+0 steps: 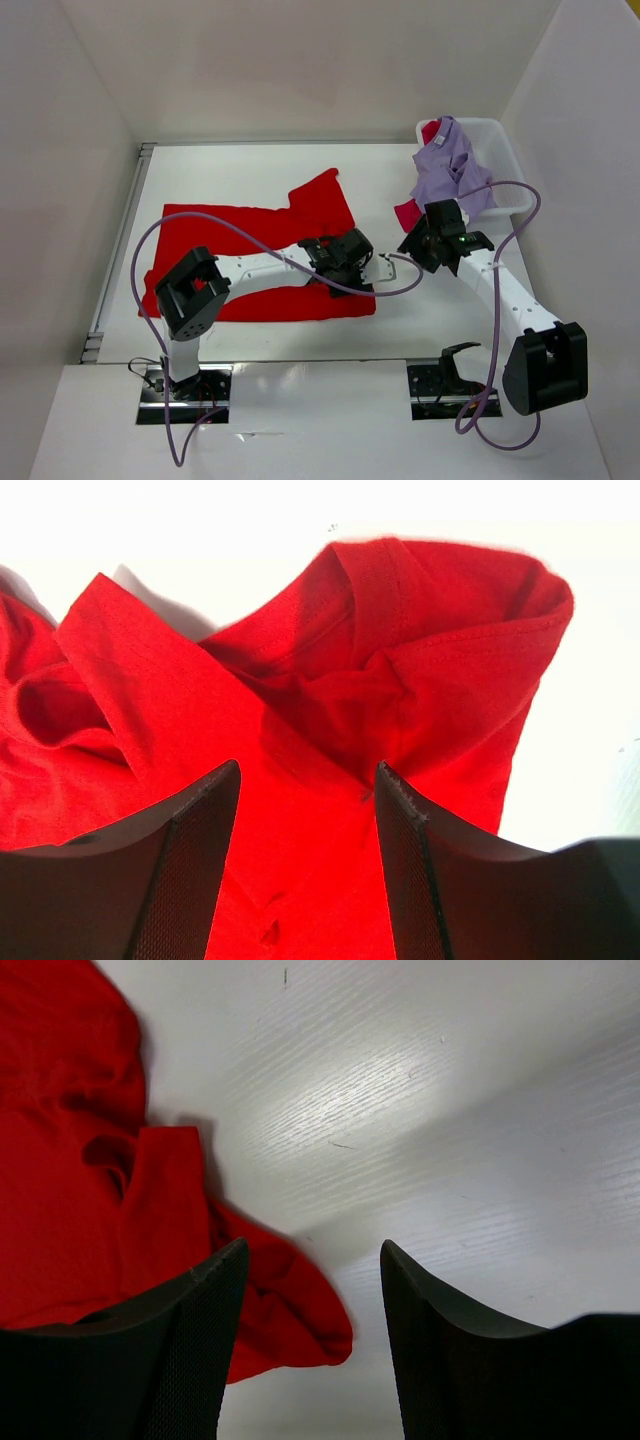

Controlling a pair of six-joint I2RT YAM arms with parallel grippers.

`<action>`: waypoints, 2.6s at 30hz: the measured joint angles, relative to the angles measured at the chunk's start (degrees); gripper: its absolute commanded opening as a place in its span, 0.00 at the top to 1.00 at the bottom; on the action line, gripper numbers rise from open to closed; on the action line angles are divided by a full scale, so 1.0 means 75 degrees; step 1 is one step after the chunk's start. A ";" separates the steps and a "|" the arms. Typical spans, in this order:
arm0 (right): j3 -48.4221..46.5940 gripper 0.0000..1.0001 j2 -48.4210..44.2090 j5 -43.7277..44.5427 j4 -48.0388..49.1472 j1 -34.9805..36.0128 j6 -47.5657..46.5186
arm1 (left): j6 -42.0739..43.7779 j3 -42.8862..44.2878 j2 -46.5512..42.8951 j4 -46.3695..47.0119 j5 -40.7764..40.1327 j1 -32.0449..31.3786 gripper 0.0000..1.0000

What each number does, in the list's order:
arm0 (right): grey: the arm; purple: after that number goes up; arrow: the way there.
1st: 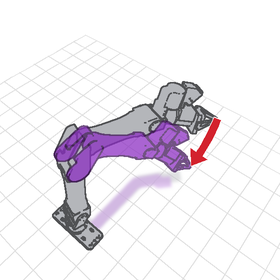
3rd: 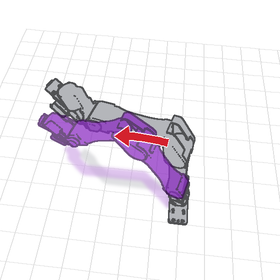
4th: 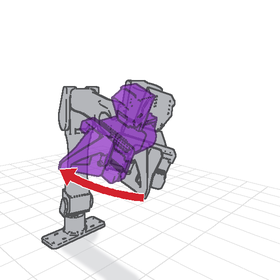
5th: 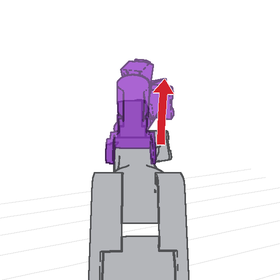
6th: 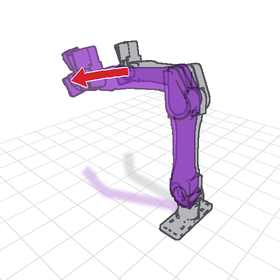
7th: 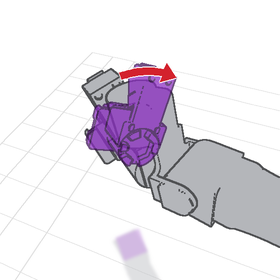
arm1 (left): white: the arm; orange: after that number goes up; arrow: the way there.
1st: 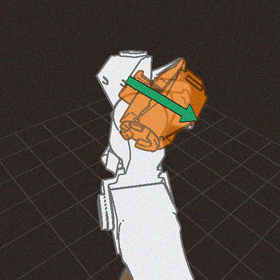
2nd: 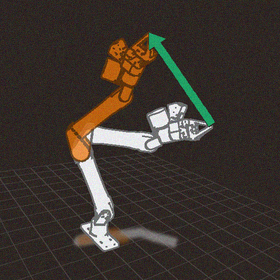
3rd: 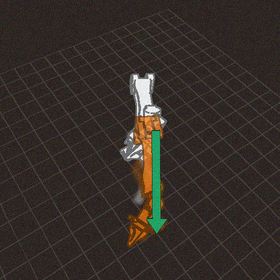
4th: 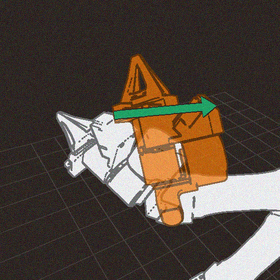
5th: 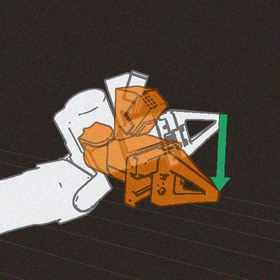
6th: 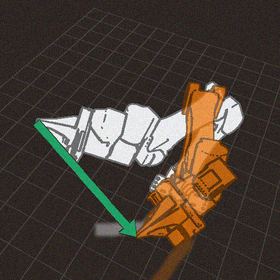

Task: Fold and stack the t-shirts
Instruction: Fold the flattened tshirt in 1/3 of the way

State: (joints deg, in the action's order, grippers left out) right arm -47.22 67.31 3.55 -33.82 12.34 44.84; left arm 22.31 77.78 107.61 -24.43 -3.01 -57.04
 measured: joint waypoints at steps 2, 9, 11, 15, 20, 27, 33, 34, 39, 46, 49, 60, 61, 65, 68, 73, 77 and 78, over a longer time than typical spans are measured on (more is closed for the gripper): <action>0.0000 0.40 0.0003 -0.0026 0.0000 0.0000 -0.0026 | 0.0000 -0.0058 0.0003 0.0000 0.0035 0.0000 0.36; 0.0000 0.40 0.0070 -0.0102 0.0000 0.0000 -0.0111 | 0.0015 -0.0475 0.0085 -0.0012 -0.0052 0.0000 0.36; 0.0000 0.40 0.0070 -0.0125 0.0003 0.0000 -0.0111 | 0.0017 -0.0475 0.0181 0.0032 -0.0169 0.0000 0.40; 0.0000 0.40 0.0070 -0.0157 0.0003 0.0000 -0.0114 | 0.0026 -0.0504 0.0289 0.0082 -0.0338 0.0035 0.42; 0.0000 0.40 0.0096 -0.0187 0.0003 0.0000 -0.0119 | -0.0009 -0.0504 0.0283 0.0111 -0.0405 0.0050 0.45; 0.0000 0.40 0.0146 -0.0195 0.0017 0.0000 -0.0146 | -0.0017 -0.0504 0.0251 0.0280 -0.0571 0.0082 0.74; 0.0000 0.40 0.0210 -0.0221 0.0029 0.0000 -0.0166 | -0.0035 -0.0504 0.0251 0.0300 -0.0638 0.0157 0.82; 0.0000 0.40 0.0210 -0.0221 0.0032 0.0000 -0.0166 | -0.0050 -0.0504 0.0251 0.0297 -0.0644 0.0189 0.80; 0.0000 0.40 0.0329 -0.0338 0.0052 0.0000 -0.0172 | -0.0242 -0.0504 0.0184 0.0271 -0.0647 0.0597 0.62; 0.0050 0.40 0.0787 -0.0504 0.0140 0.0006 -0.0245 | -0.0452 -0.0498 0.0111 0.0204 -0.0312 0.1125 0.55; 0.0096 0.40 0.0790 -0.0536 0.0163 0.0006 -0.0251 | -0.0463 -0.0498 0.0111 0.0198 -0.0204 0.1090 0.55; 0.0105 0.40 0.0828 -0.0627 0.0219 0.0006 -0.0251 | -0.0624 -0.0356 0.0105 0.0140 0.0012 0.1081 0.44; 0.0108 0.40 0.0833 -0.0635 0.0230 0.0006 -0.0254 | -0.0621 -0.0353 0.0102 0.0131 0.0015 0.1081 0.46; 0.0119 0.40 0.0880 -0.0691 0.0236 0.0035 -0.0251 | -0.0627 -0.0353 0.0070 0.0055 0.0020 0.1087 0.54; 0.0119 0.40 0.0918 -0.0740 0.0239 0.0044 -0.0251 | -0.0621 -0.0353 0.0026 0.0012 0.0026 0.1087 0.62; 0.0122 0.40 0.0918 -0.0772 0.0245 0.0055 -0.0254 | -0.0597 -0.0353 -0.0093 -0.0087 0.0052 0.1087 0.48; 0.0122 0.40 0.0918 -0.0772 0.0254 0.0058 -0.0254 | -0.0595 -0.0353 -0.0149 -0.0146 0.0073 0.1090 0.43; 0.0122 0.40 0.0918 -0.0775 0.0256 0.0055 -0.0254 | -0.0595 -0.0356 -0.0160 -0.0152 0.0076 0.1090 0.45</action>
State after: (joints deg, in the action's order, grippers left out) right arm -46.30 74.19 -2.26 -31.90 12.75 42.94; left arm 17.85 75.11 106.41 -25.56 -2.44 -48.86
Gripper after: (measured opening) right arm 0.607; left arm 0.563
